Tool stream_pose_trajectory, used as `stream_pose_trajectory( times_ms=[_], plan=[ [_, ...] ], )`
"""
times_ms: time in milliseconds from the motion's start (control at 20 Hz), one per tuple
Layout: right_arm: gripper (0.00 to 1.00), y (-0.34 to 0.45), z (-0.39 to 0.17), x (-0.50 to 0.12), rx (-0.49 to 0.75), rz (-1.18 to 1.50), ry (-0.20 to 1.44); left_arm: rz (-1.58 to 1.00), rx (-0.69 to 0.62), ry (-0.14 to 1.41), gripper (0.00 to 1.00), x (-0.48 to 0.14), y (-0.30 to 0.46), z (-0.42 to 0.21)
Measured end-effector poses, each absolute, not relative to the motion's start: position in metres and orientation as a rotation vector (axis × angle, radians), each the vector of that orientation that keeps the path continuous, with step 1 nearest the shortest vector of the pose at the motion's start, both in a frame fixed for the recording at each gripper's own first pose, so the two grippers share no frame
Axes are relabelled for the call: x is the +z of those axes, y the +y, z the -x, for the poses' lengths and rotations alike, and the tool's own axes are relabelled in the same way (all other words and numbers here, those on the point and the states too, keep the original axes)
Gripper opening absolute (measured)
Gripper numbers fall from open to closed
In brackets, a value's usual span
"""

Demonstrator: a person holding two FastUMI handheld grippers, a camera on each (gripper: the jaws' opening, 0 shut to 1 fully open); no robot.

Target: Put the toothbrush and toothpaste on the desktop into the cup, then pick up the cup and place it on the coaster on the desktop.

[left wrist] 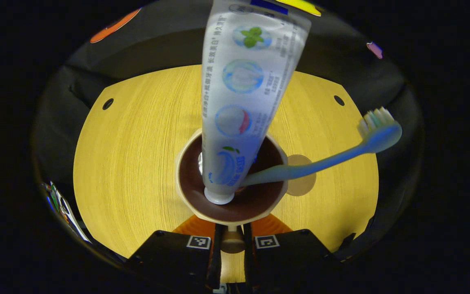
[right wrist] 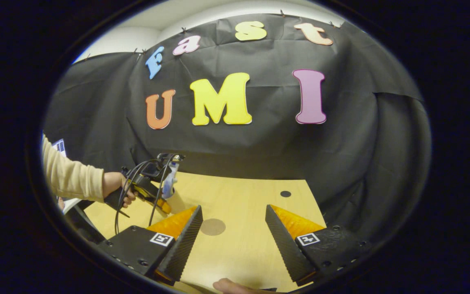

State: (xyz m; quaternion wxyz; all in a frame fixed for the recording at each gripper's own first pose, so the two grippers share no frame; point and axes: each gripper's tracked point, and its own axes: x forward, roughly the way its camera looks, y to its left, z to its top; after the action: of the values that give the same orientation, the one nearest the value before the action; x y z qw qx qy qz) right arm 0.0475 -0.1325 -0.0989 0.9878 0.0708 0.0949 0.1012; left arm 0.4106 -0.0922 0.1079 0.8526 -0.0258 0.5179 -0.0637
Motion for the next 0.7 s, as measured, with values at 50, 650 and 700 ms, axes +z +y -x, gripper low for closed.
stream_pose_trajectory(
  times_ms=[50, 650, 700],
  plan=[
    [0.94, -0.133, -0.049, -0.100, 0.208, -0.143, 0.192, 0.059, -0.154, 1.101, 0.25, 0.119, -0.107, -0.414],
    [0.93, -0.182, -0.065, -0.128, 0.175, -0.183, 0.237, -0.021, -0.227, 1.228, 0.25, 0.220, -0.225, -0.496],
    [0.94, -0.186, -0.065, -0.132, 0.171, -0.188, 0.243, -0.022, -0.225, 1.244, 0.25, 0.229, -0.229, -0.503]
  ],
)
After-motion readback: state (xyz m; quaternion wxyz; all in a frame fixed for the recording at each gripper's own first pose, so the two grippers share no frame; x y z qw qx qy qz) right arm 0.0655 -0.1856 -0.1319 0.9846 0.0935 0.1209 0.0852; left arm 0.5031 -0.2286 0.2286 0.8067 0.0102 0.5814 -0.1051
